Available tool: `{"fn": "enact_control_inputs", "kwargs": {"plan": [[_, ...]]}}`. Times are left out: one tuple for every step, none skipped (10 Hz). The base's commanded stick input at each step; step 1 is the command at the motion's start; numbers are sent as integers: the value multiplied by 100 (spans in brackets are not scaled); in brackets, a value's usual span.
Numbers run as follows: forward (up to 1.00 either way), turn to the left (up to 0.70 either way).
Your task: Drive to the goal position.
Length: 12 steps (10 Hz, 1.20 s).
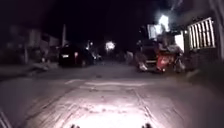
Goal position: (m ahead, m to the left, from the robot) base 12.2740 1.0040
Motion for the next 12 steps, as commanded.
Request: {"fn": "enact_control_inputs", "kwargs": {"plan": [[85, 0], [85, 0], [85, -4], [85, -14], [85, -30], [85, -34], [85, -23], [85, 0], [85, 0], [85, 0], [85, 0], [85, 0]]}}
